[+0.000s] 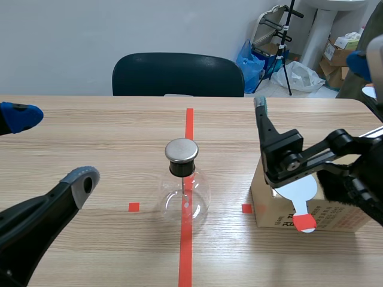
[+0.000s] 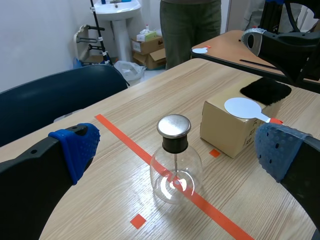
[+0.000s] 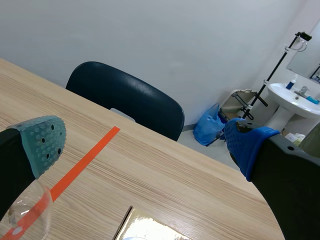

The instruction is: Do the electroscope experiment

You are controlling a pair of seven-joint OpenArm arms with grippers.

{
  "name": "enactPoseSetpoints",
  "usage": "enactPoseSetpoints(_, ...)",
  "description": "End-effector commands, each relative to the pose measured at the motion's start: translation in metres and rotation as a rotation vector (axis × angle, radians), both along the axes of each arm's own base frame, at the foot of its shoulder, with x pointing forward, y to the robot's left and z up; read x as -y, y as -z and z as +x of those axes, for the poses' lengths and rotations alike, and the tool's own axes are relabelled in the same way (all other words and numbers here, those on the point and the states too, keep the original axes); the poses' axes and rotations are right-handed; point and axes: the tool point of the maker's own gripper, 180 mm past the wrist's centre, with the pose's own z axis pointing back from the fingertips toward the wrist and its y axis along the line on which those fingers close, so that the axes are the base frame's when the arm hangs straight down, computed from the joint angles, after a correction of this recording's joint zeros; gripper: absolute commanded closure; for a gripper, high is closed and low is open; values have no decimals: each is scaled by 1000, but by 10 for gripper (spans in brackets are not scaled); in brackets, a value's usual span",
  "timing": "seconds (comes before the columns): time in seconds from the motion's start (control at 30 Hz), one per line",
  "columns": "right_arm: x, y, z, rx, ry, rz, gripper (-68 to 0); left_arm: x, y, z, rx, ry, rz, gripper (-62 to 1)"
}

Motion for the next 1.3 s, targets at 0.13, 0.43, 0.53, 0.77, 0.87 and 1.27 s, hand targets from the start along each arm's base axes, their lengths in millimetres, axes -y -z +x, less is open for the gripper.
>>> enactPoseSetpoints(0.13,3,-1,1,-12,10,-7,-679,2,-8,1,20,0,-25,-623)
enactPoseSetpoints(0.43,5,3,3,-28,24,-24,-679,2,-8,1,20,0,-25,-623)
enactPoseSetpoints(0.53,5,4,3,-36,26,-26,-679,2,-8,1,20,0,-25,-623)
enactPoseSetpoints(0.77,4,4,3,-30,24,-40,-679,2,-8,1,20,0,-25,-623)
enactPoseSetpoints(0.87,4,4,3,-28,23,-43,-679,2,-8,1,20,0,-25,-623)
enactPoseSetpoints(1.27,2,8,1,-30,20,-91,-679,1,-8,1,20,-1,-25,-623)
